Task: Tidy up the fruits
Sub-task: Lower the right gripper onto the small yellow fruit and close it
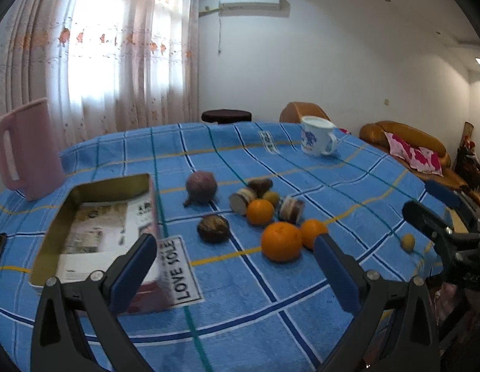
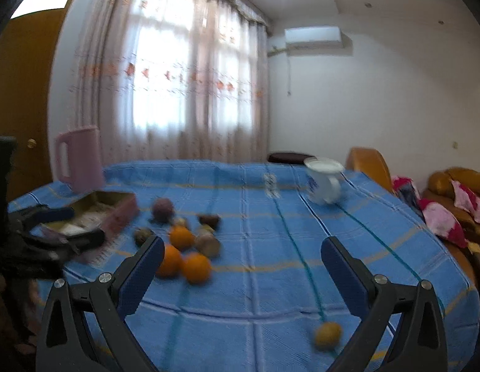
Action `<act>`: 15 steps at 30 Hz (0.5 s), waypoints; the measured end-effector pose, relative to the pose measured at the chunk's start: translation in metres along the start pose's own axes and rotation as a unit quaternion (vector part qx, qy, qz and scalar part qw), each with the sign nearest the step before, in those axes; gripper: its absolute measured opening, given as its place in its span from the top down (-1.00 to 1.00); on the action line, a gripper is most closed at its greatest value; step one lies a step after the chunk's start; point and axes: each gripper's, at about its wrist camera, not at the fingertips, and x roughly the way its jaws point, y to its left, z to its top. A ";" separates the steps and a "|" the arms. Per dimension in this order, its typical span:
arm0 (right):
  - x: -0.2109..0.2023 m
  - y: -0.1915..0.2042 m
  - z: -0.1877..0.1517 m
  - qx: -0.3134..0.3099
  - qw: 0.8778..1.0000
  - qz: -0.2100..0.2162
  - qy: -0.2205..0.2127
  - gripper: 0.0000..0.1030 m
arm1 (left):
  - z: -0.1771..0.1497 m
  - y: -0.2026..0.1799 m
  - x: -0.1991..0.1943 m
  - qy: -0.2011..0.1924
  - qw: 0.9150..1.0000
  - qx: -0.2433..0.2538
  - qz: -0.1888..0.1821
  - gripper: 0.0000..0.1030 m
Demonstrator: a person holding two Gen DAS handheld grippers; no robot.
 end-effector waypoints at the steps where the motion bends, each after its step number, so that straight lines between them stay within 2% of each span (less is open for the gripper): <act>1: 0.003 -0.010 -0.008 0.005 1.000 -0.009 0.011 -0.97 | -0.002 -0.001 0.005 0.004 1.000 0.000 -0.002 -1.00; 6: 0.011 -0.045 -0.037 0.033 0.998 -0.036 0.040 -0.93 | -0.007 -0.006 0.019 0.015 1.000 0.000 -0.006 -1.00; 10: 0.016 -0.054 -0.048 0.037 0.997 -0.036 0.063 -0.59 | -0.008 -0.007 0.026 0.025 1.000 -0.003 -0.011 -1.00; 13: 0.016 -0.060 -0.053 0.046 0.996 -0.034 0.067 -0.54 | -0.008 -0.010 0.027 0.027 1.000 0.002 -0.015 -1.00; 15: 0.018 -0.067 -0.057 0.054 0.995 -0.035 0.074 -0.37 | -0.007 -0.013 0.027 0.027 0.999 0.006 -0.016 -1.00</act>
